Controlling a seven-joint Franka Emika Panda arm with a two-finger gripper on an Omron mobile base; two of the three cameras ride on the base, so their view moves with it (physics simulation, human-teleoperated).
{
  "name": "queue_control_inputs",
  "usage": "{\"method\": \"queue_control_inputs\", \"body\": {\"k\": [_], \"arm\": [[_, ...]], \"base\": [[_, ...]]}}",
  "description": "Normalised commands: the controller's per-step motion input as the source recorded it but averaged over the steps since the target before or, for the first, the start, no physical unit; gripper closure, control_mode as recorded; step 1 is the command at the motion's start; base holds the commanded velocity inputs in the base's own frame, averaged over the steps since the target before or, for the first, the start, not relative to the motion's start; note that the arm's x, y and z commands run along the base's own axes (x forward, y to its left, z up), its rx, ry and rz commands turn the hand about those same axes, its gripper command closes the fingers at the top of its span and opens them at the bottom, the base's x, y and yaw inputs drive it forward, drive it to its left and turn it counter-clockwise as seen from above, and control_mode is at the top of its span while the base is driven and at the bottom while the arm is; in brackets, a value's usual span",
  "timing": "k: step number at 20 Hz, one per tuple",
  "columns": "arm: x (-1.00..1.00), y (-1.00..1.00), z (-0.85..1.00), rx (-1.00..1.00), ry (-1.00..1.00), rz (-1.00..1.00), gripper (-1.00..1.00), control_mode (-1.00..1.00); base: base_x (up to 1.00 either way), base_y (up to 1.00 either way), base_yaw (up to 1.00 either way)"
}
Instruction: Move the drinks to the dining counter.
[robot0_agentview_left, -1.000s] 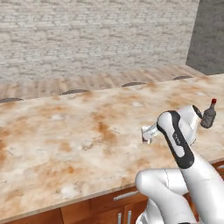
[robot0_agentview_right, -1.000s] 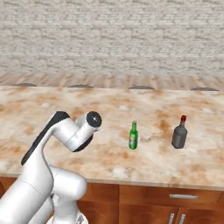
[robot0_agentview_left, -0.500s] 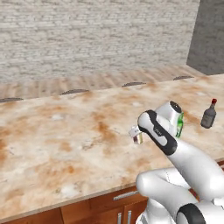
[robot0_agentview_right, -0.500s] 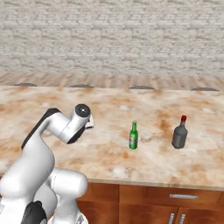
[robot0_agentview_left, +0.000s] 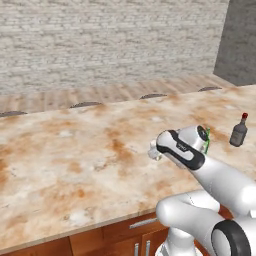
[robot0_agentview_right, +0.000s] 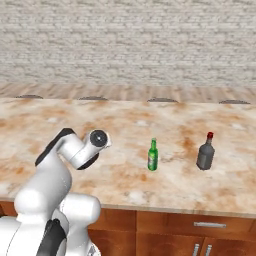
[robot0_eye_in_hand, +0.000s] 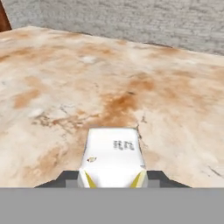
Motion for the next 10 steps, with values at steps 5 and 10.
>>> {"method": "queue_control_inputs", "body": {"k": [5, 10], "arm": [[0.00, 0.00, -0.10, 0.08, -0.10, 0.00, 1.00, -1.00], [-0.13, 0.00, -0.02, 0.04, -0.01, 0.00, 1.00, -1.00]], "base": [[0.00, 0.00, 0.00], [0.00, 0.00, 0.00]]}}
